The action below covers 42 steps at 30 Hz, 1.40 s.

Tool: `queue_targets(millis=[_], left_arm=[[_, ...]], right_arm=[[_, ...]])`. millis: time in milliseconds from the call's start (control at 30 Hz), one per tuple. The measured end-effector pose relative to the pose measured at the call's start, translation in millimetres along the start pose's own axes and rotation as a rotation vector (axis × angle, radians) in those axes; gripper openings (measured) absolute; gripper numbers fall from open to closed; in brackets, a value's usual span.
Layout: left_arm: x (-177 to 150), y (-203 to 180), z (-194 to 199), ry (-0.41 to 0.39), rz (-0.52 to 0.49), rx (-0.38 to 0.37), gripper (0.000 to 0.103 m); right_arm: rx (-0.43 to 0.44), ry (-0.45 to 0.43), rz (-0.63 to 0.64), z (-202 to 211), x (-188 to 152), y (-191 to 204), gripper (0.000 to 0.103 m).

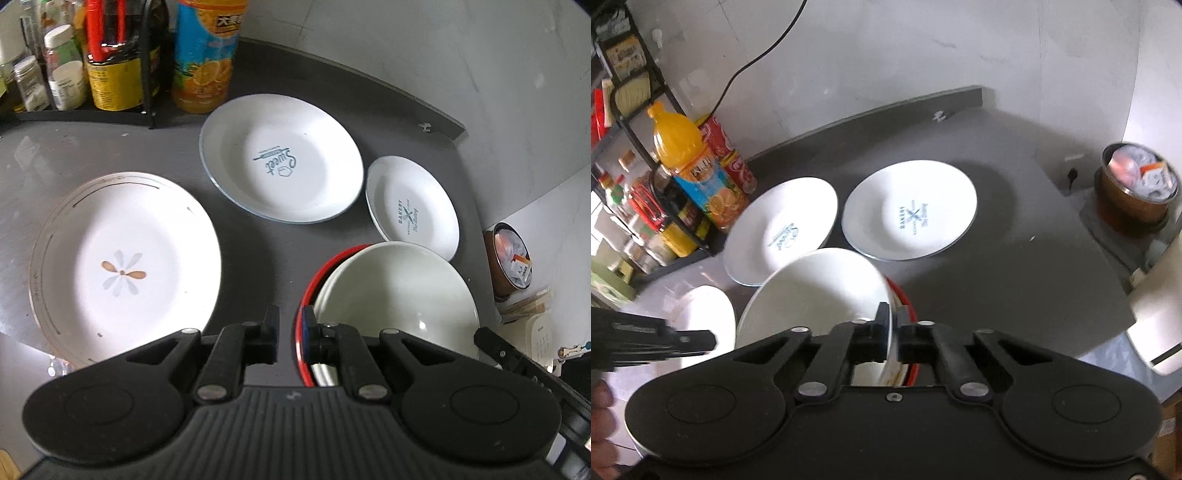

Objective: Organize plates and bowls
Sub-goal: 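Lower the bowl into the white bowl in the red bowl and open both grippers, then withdraw both tools up from the bowl stack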

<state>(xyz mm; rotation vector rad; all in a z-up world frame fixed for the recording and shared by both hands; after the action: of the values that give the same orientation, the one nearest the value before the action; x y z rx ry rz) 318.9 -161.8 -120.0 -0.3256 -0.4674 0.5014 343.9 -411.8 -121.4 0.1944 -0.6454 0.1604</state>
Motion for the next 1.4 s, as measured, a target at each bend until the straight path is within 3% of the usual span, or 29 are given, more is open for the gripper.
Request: queue_targets(millis=[300, 400, 467, 600, 700, 867, 1033, 1200, 1267, 1400], left_arm=[[-7.2, 30.9, 23.6, -0.02, 0.035, 0.008, 0.008], [-11.0, 41.5, 33.7, -0.032, 0.042, 0.007, 0.009], [-14.4, 48.5, 40.2, -0.038, 0.042, 0.013, 0.013], [-22.6, 69.2, 57.4, -0.062, 0.06, 0.028, 0.037], [-27.9, 83.9, 70.9, -0.085, 0.061, 0.042, 0.05], [-32.9, 109.3, 93.8, -0.113, 0.083, 0.051, 0.061], [-33.0, 127.6, 113.0, -0.142, 0.099, 0.069, 0.072], [-29.9, 140.4, 122.9, -0.156, 0.107, 0.062, 0.078], [-28.5, 143.2, 124.8, -0.158, 0.111, 0.068, 0.08], [-23.6, 147.7, 124.7, -0.158, 0.117, 0.08, 0.085]], right_arm=[[-0.047, 0.006, 0.014, -0.8, -1.4, 6.9, 0.003], [-0.041, 0.029, -0.061, 0.2, 0.4, 5.7, 0.01], [-0.034, 0.015, -0.089, 6.4, 0.1, 7.3, 0.013], [-0.017, -0.005, -0.092, 19.3, -3.4, 18.9, 0.014], [-0.008, -0.015, -0.086, 29.7, -7.5, 30.4, 0.024], [0.02, -0.034, -0.069, 46.8, -15.5, 53.5, 0.044], [0.048, -0.041, -0.049, 57.6, -15.2, 76.7, 0.054], [0.063, -0.048, -0.036, 63.4, -10.8, 93.3, 0.068], [0.066, -0.052, -0.032, 64.4, -8.6, 97.3, 0.079], [0.075, -0.06, -0.021, 63.8, -3.4, 104.5, 0.086]])
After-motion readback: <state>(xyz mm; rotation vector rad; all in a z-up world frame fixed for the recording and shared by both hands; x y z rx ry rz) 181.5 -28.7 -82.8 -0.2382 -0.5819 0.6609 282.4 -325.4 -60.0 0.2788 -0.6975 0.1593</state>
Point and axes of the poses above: each gripper's, at about its wrist camera, not at the fingertips, and z roughly against the way its jaws point, y to its left, x to its top, the point moved 1 cm from there along -z, roughly the way its jaws point, and after that the axes turned 8 degrees about -x, right-handed, at the moved point
